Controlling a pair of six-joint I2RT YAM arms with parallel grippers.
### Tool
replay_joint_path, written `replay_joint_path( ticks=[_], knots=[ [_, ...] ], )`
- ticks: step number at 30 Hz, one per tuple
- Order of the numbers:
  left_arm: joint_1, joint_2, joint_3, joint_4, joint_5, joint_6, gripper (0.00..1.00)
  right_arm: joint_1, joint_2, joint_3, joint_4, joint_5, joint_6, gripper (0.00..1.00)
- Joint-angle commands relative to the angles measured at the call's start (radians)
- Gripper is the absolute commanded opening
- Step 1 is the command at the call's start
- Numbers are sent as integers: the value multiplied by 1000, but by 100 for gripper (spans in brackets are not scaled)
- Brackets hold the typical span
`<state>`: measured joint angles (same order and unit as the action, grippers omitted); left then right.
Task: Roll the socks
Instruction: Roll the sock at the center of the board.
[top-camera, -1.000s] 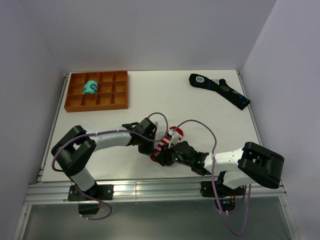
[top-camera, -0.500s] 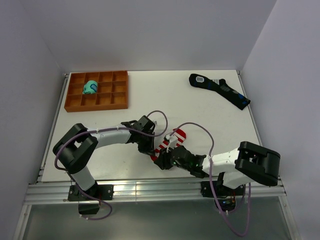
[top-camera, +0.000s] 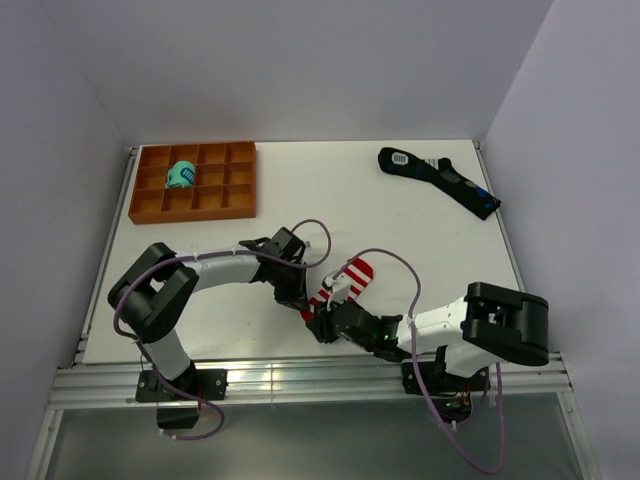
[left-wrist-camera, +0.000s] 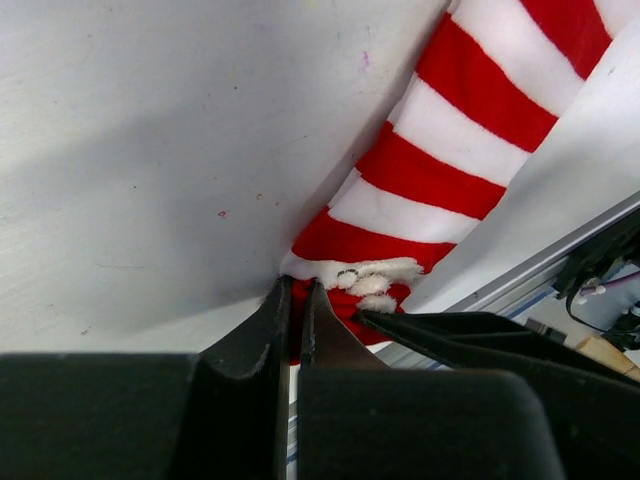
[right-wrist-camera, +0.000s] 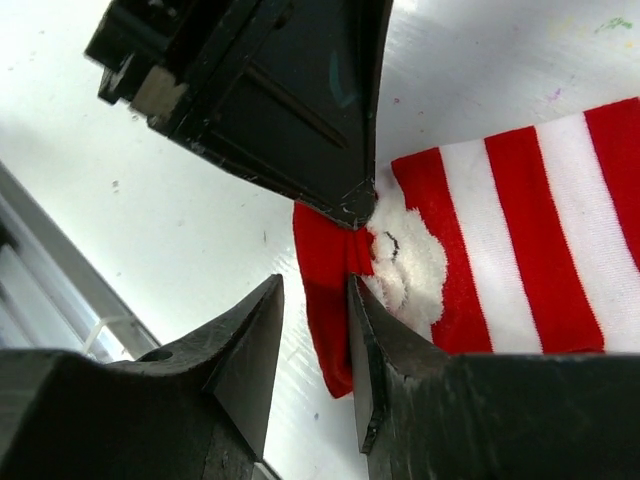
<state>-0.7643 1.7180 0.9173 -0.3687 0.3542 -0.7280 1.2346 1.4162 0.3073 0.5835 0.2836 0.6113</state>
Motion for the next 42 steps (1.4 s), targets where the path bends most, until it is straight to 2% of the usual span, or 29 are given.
replay_joint_path(
  ticks=[1, 12, 15, 19, 22, 23, 26, 31, 37, 42],
  knots=[
    [17, 45, -8, -21, -38, 1, 0, 55, 61, 25, -142, 126, 13, 40],
    [45, 58, -5, -35, -9, -1, 0, 155, 153, 49, -217, 281, 103, 42],
    [51, 60, -1, -35, 2, -8, 0, 170, 164, 67, -260, 321, 114, 40],
    [62, 58, -3, -35, 22, -14, 0, 187, 207, 101, -318, 361, 140, 35],
    [74, 49, -9, -32, 35, -24, 0, 200, 240, 121, -343, 361, 166, 26],
    [82, 46, -12, -30, 35, -28, 0, 200, 245, 119, -343, 355, 177, 18],
    [94, 29, -29, -22, 42, -39, 0, 200, 247, 99, -308, 327, 189, 12],
    [100, -15, -72, -4, 34, -76, 0, 197, 225, 76, -261, 279, 183, 7],
    [105, -57, -101, 2, 8, -100, 2, 129, 178, -33, -51, 71, 160, 6],
    [105, -118, -100, 4, -52, -128, 13, 39, 170, -74, 48, -131, 150, 7]
  ],
)
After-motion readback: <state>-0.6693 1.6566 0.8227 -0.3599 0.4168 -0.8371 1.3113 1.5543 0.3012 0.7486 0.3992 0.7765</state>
